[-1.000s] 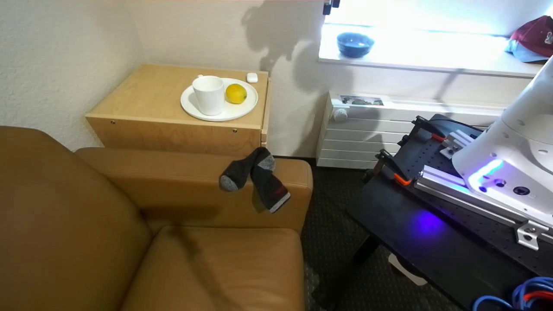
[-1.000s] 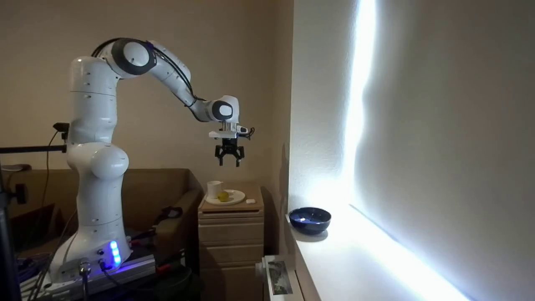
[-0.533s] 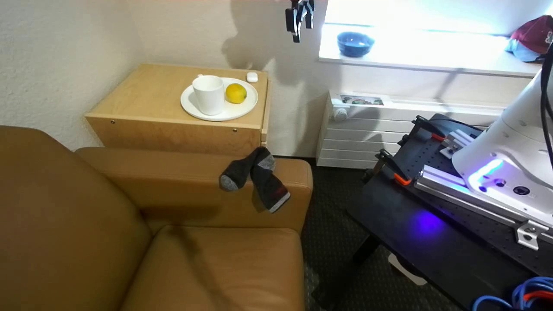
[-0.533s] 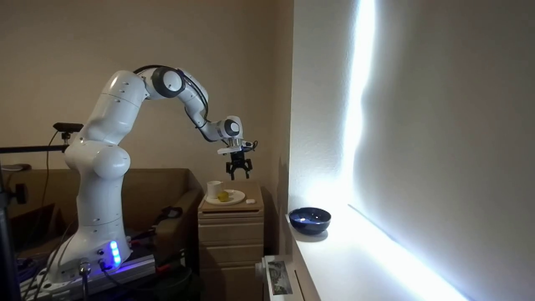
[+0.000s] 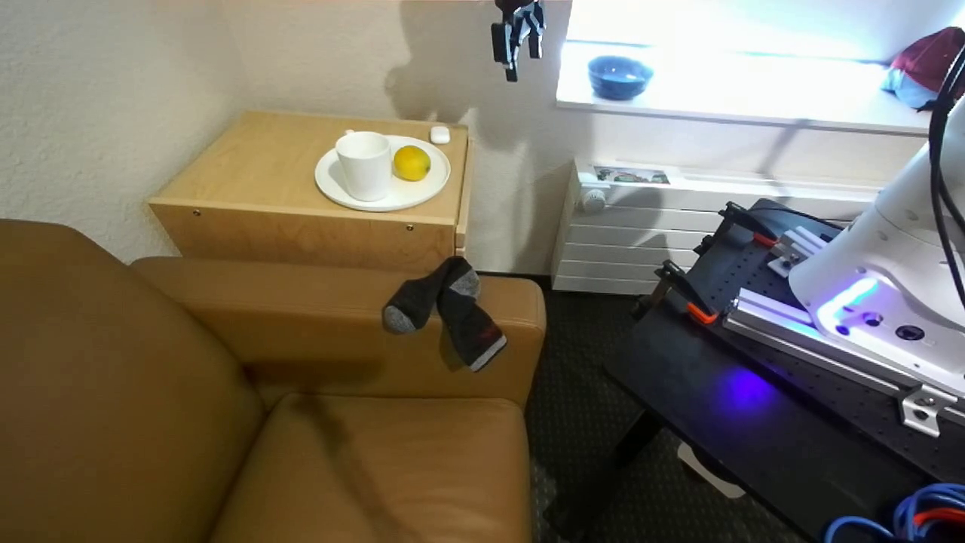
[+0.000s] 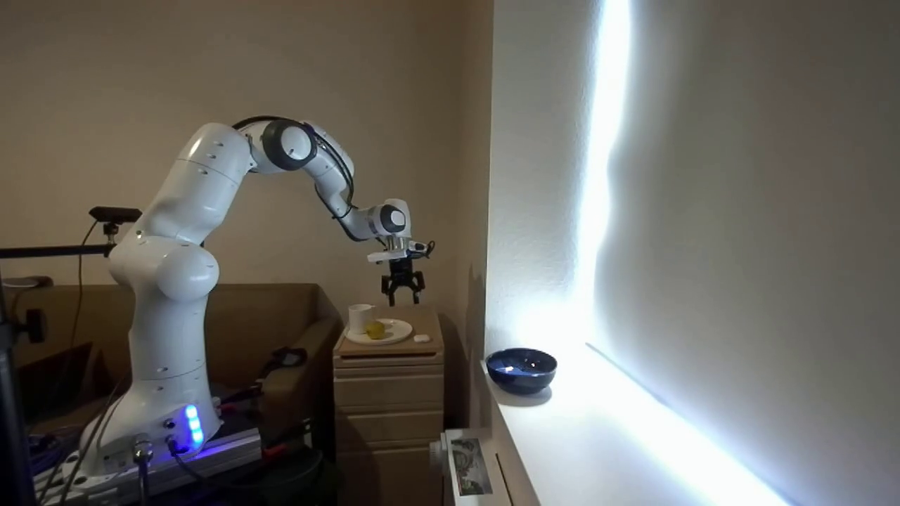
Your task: Open the sliding tray then put the white case and lemon on it
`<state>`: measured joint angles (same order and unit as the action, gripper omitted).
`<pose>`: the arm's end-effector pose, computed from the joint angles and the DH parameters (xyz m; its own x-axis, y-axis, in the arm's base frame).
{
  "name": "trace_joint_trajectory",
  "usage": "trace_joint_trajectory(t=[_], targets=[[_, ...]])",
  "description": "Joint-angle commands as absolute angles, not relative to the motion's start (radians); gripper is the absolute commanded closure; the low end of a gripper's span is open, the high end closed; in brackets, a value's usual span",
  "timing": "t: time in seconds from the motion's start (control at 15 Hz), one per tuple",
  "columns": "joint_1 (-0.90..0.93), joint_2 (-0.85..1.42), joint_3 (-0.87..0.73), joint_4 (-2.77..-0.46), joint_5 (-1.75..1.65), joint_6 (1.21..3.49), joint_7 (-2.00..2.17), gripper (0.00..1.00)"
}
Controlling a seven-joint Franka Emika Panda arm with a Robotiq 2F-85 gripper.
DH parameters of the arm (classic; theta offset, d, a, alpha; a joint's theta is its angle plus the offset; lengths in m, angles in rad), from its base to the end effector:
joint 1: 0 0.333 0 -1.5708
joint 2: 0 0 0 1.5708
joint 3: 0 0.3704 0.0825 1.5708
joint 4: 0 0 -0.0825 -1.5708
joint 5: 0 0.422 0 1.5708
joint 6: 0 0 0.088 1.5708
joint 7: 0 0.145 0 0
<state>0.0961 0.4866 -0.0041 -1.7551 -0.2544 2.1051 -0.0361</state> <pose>0.6959 0.0442 0.2705 0.9550 0.2520 -0.1563 0.2798 -0.9404 0.1935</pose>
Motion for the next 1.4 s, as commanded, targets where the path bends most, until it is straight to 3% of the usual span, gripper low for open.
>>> trace_joint_trajectory(t=[0.0,0.53,1.0,1.33], targets=[[0.036,0.577,0.047,-1.735,-0.077,2.15,-0.065,0.0],[0.056,0.671,0.033,-1.885,0.165,2.403,0.189,0.0],[0.059,0.724,0.026,-1.811,0.156,2.372,0.212,0.0],[0.017,0.818,0.059,-1.728,0.346,2.452,0.3,0.0]])
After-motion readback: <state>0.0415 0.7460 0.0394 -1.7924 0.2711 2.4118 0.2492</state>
